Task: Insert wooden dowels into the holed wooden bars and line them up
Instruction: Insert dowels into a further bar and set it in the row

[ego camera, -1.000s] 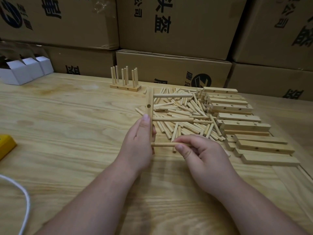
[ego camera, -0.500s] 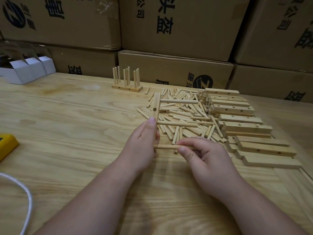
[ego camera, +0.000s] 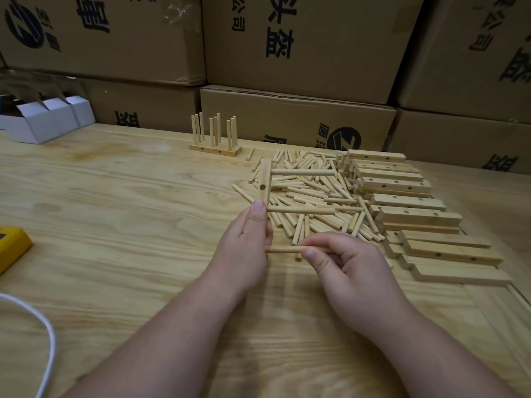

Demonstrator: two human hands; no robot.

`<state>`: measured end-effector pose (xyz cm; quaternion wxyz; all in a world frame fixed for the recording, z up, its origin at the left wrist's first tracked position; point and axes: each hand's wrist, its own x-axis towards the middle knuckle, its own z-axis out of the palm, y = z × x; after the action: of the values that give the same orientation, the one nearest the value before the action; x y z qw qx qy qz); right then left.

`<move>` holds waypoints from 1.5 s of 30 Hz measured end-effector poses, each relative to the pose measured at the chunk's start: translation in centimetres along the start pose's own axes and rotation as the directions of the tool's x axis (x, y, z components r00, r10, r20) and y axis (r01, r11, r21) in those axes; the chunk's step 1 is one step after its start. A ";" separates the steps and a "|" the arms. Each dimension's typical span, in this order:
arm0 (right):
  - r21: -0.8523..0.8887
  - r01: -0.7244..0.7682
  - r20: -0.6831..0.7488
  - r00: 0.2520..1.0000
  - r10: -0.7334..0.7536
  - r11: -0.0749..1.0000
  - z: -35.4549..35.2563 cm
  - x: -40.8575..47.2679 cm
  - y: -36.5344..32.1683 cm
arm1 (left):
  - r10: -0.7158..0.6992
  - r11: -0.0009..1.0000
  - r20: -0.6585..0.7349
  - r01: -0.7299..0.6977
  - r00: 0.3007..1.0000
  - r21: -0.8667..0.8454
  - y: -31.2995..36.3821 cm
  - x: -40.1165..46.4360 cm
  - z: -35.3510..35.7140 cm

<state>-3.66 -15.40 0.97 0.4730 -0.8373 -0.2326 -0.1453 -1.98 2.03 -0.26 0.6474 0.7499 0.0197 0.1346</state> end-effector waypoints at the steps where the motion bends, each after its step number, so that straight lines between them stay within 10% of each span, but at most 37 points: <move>1: 0.008 -0.006 0.004 1.000 0.006 1.000 0.0 0.0 -0.1 | 0.006 1.000 -0.010 -0.006 1.000 -0.017 0.1 -0.1 0.1; 9: 0.057 -0.020 -0.019 1.000 0.021 0.998 0.4 0.2 -0.3 | 0.034 0.995 -0.158 -0.047 0.987 -0.083 0.4 -0.6 0.8; 25: -0.029 -0.036 0.043 0.998 0.038 0.999 -0.5 0.4 0.5 | 0.090 0.983 0.037 -0.083 0.995 -0.167 0.3 -0.3 0.2; 35: 0.348 -0.233 -0.327 0.878 0.350 0.908 -0.3 0.9 1.9 | -0.073 0.891 0.157 0.135 0.985 -0.433 0.0 0.9 0.5; 45: 0.099 -0.219 -0.167 0.958 0.233 0.971 1.6 3.5 1.1 | -0.062 0.791 0.116 0.120 0.991 -0.600 -0.7 2.3 0.1</move>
<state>-0.08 -13.65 0.94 0.5384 -0.8226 -0.0977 -0.1548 0.38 2.56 -0.58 0.8590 0.5071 -0.0176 0.0683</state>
